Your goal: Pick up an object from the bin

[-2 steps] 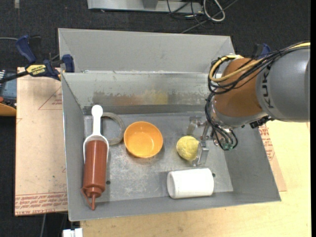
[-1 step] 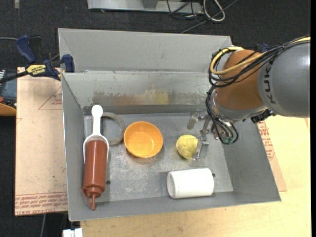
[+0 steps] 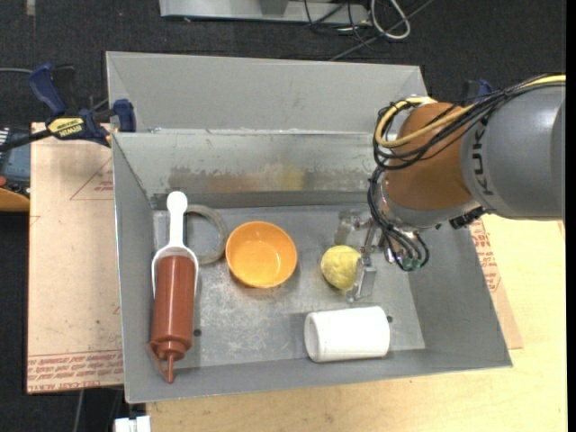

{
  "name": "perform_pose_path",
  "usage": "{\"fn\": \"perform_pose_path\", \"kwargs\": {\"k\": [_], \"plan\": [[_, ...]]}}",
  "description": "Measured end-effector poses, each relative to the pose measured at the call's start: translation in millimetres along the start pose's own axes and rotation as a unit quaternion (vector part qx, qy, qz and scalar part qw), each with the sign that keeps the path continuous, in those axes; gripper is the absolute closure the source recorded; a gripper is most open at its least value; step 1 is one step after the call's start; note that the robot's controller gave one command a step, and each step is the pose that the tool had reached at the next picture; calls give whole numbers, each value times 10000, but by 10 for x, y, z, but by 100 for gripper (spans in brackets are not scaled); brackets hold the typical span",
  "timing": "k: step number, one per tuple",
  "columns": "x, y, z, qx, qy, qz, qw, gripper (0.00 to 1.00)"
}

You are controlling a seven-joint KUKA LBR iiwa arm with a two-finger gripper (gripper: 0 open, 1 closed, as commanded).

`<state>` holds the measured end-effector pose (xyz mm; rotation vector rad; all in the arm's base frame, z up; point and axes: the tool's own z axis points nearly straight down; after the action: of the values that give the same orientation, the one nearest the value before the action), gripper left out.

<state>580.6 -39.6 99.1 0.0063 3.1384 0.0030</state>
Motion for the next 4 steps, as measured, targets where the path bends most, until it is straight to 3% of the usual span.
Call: {"fn": "perform_pose_path", "kwargs": {"k": [1, 2, 4], "plan": [[-68, -17, 206, -20, -20, 665, 9978, 0], [-109, -80, 198, -27, -30, -85, 10000, 100], [-71, -81, -5, -21, 1, -91, 10000, 100]]}}
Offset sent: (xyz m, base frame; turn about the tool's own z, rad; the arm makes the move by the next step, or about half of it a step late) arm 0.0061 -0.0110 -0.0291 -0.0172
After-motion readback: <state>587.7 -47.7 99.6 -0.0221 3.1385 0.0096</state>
